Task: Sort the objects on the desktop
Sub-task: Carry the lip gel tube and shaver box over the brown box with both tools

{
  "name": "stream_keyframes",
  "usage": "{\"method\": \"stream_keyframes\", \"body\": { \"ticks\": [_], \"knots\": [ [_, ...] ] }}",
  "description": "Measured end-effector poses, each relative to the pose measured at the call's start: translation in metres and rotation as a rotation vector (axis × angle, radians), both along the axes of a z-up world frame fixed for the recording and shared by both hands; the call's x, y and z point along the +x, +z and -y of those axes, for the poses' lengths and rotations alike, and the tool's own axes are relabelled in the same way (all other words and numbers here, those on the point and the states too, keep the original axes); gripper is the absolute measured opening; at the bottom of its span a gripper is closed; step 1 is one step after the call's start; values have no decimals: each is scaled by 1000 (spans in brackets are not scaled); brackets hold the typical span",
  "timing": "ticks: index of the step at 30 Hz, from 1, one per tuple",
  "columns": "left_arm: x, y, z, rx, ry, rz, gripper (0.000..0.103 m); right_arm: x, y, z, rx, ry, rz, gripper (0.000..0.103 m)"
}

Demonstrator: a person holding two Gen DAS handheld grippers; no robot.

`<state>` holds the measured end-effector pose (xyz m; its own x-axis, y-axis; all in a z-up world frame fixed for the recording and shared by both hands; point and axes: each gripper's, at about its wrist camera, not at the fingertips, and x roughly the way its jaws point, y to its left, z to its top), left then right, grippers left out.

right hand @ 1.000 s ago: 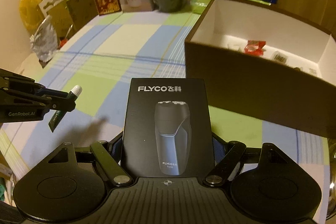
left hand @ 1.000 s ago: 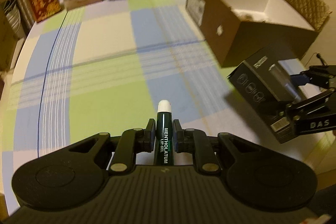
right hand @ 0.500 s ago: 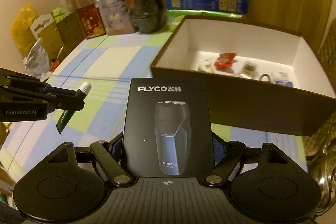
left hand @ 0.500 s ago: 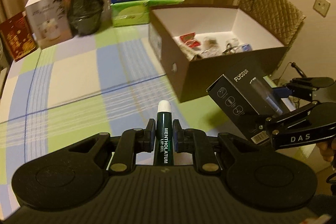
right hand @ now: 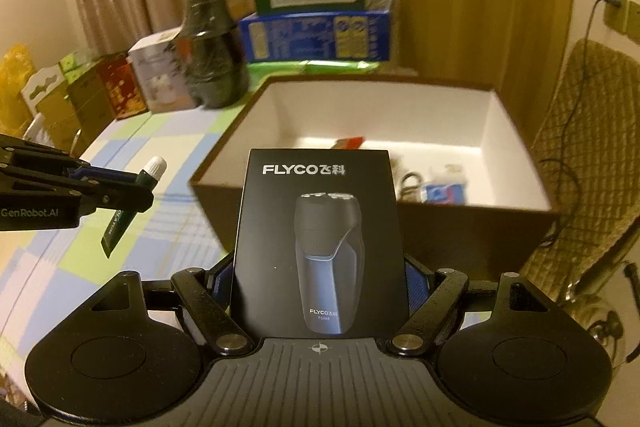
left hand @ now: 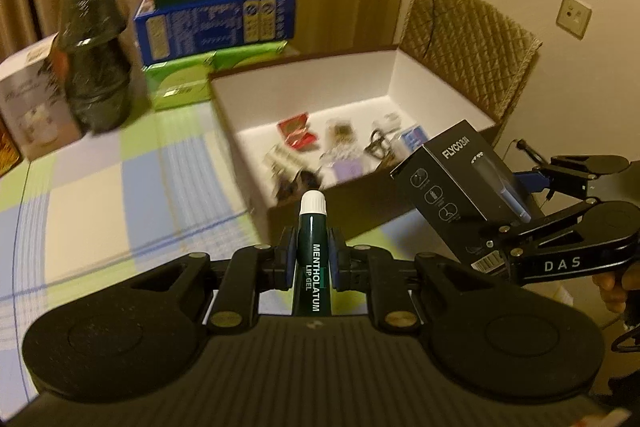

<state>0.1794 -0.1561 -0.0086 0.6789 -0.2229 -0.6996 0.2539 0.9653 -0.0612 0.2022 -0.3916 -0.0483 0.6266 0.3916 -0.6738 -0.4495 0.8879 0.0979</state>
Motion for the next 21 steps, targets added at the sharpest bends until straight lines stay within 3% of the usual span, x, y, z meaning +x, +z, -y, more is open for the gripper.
{"method": "stream_keyframes", "body": {
  "ticks": [10, 21],
  "knots": [
    [46, 17, 33, -15, -29, 53, 13, 47, 25, 33, 20, -33, 58, 76],
    [118, 22, 57, -13, -4, 63, 13, 124, 36, 35, 22, -7, 80, 76]
  ]
}}
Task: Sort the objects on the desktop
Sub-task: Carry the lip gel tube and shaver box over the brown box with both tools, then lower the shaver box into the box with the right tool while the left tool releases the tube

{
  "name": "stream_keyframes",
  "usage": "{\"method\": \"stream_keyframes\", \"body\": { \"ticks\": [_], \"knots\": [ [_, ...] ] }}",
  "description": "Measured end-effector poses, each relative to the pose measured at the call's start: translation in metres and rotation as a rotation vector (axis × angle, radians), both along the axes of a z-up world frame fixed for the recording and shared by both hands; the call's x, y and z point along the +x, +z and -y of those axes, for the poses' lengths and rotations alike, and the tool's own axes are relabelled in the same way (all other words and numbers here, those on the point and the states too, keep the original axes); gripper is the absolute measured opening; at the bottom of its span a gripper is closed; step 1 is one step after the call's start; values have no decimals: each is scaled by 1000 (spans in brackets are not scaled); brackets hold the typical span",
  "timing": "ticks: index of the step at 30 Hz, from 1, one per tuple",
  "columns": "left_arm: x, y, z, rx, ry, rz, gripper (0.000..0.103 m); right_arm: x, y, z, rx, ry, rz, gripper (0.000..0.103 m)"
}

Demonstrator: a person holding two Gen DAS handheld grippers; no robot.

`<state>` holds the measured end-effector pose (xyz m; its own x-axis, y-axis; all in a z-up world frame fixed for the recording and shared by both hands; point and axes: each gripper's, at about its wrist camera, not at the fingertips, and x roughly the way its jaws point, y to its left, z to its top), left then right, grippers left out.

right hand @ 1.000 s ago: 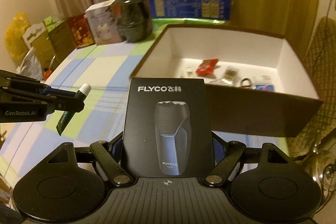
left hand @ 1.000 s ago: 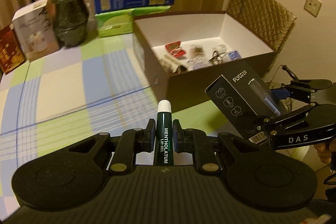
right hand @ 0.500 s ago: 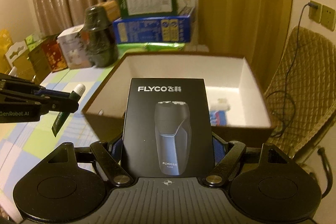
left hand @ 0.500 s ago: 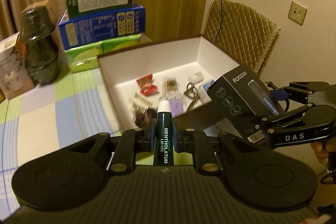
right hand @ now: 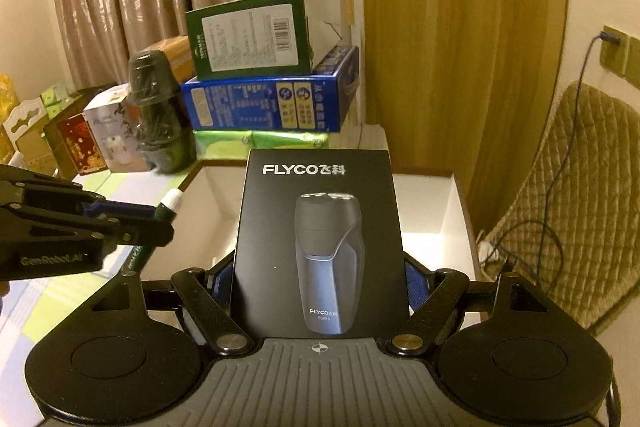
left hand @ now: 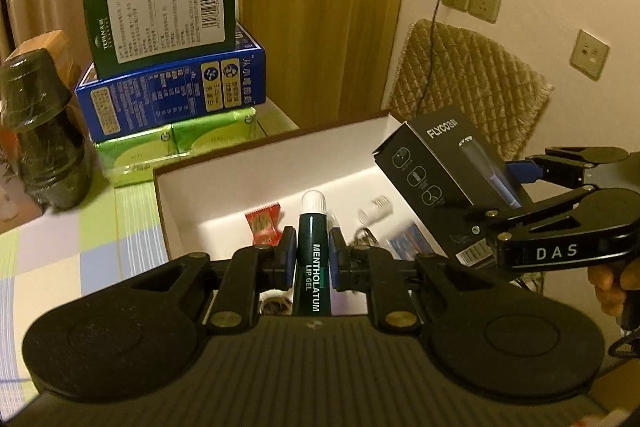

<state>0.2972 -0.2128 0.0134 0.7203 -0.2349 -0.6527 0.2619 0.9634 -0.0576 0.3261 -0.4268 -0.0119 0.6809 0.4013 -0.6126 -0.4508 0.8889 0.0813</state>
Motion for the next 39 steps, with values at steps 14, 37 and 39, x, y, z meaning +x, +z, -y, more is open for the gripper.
{"method": "stream_keyframes", "body": {
  "ticks": [14, 37, 39],
  "knots": [
    [90, -39, 3, 28, 86, -118, 13, 96, -48, -19, -97, -10, -104, 76],
    [126, -74, 2, 67, 127, -214, 13, 149, -92, -36, -174, -14, -223, 76],
    [127, -75, 3, 69, 128, -217, 13, 151, -92, -36, -170, -17, -223, 76]
  ]
}}
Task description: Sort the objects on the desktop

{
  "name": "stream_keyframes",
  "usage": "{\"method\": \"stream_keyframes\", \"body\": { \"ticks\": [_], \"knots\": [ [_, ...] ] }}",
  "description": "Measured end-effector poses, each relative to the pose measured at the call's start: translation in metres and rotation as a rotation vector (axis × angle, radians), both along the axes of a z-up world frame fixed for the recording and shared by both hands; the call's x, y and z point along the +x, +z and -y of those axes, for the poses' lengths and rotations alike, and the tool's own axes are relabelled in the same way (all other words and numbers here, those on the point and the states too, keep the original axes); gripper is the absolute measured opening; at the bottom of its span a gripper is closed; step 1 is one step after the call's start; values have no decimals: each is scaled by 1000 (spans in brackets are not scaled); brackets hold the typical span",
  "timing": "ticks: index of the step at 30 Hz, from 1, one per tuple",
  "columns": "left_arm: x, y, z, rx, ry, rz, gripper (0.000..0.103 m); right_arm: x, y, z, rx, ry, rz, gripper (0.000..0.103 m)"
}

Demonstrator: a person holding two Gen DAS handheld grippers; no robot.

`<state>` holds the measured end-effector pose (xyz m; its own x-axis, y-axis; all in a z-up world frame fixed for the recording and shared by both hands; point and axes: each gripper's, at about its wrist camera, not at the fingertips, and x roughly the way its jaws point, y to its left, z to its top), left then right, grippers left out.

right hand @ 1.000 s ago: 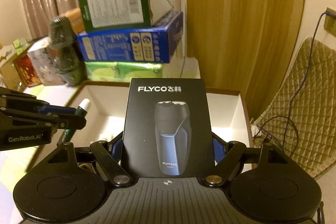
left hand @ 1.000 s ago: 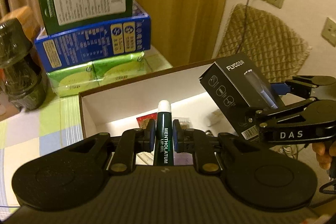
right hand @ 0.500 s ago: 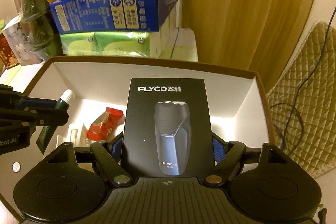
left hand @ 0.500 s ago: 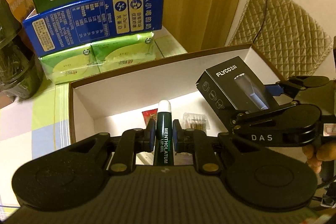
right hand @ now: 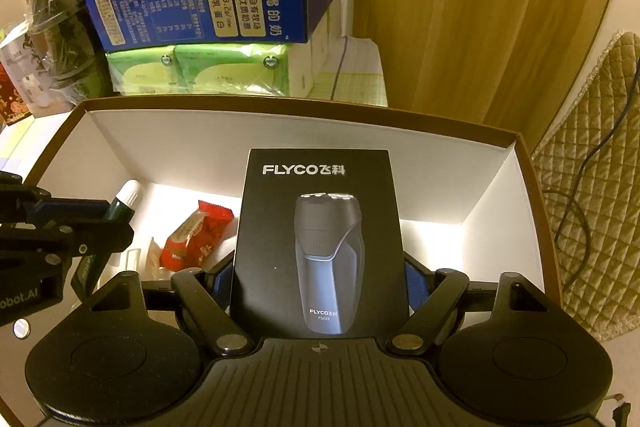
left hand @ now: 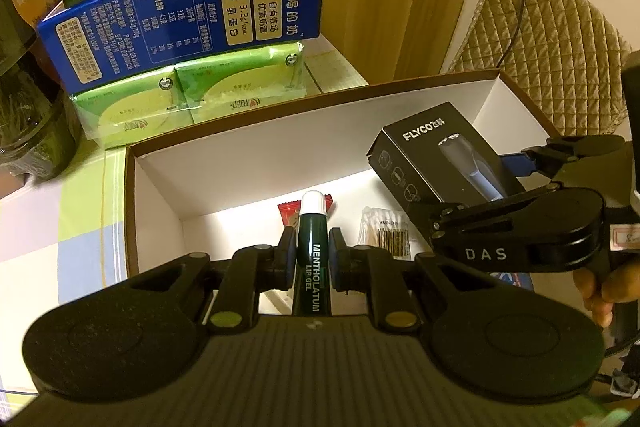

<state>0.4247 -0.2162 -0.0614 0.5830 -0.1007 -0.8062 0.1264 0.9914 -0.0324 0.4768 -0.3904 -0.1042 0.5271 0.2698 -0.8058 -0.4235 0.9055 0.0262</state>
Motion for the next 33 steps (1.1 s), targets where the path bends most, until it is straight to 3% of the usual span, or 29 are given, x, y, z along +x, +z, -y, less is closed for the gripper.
{"method": "stream_keyframes", "body": {
  "ticks": [22, 29, 33],
  "knots": [
    [15, -8, 17, -9, -21, -5, 13, -12, 11, 24, 66, -35, 28, 77],
    [14, 1, 21, -16, -22, 21, 35, -27, 21, 32, 103, -22, 32, 78],
    [7, 9, 17, -20, 2, 30, 48, -41, 28, 38, 140, -12, 42, 86]
  ]
}}
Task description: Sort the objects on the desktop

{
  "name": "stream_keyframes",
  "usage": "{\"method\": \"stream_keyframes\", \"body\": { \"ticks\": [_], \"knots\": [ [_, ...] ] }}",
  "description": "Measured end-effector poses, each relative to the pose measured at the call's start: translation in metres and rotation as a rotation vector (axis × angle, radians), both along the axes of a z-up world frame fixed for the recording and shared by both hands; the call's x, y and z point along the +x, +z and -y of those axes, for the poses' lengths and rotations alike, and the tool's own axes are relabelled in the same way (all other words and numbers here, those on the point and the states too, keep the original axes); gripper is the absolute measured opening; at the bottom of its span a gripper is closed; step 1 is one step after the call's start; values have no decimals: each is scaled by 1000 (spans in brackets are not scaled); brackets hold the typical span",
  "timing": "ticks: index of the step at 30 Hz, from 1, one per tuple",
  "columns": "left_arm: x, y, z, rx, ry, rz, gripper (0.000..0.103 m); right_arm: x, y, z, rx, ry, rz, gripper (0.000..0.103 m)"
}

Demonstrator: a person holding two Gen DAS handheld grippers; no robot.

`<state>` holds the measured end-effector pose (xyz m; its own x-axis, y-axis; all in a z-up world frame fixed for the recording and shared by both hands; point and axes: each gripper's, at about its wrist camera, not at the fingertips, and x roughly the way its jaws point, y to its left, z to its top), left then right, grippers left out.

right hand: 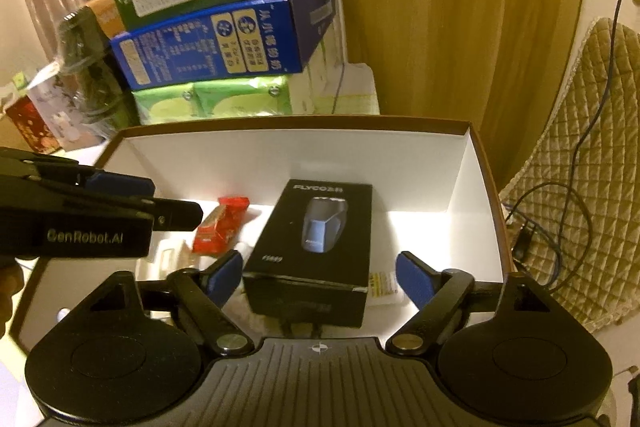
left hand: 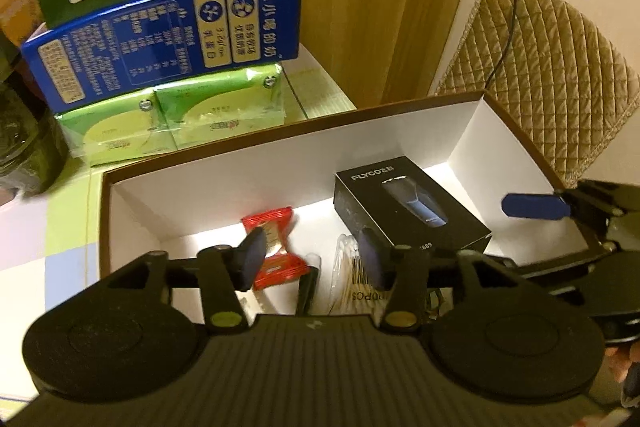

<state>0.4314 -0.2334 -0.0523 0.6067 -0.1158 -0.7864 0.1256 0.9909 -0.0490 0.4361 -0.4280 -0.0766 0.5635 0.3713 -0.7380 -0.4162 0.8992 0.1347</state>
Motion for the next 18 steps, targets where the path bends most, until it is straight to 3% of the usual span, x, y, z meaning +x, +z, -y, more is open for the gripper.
{"method": "stream_keyframes", "body": {
  "ticks": [4, 7, 10, 18],
  "knots": [
    [-13, 11, -7, 18, 37, 18, 64, -15, 8, 7, 39, 7, 14, 94],
    [-26, 19, -11, 43, 59, 42, 71, -28, 14, 11, 59, 11, 34, 99],
    [-43, 29, -17, 56, 87, 66, 87, -42, 20, 14, 69, 21, 62, 101],
    [-96, 50, -31, 93, 143, 125, 96, -86, 35, 18, 68, 20, 115, 101]
  ]
}}
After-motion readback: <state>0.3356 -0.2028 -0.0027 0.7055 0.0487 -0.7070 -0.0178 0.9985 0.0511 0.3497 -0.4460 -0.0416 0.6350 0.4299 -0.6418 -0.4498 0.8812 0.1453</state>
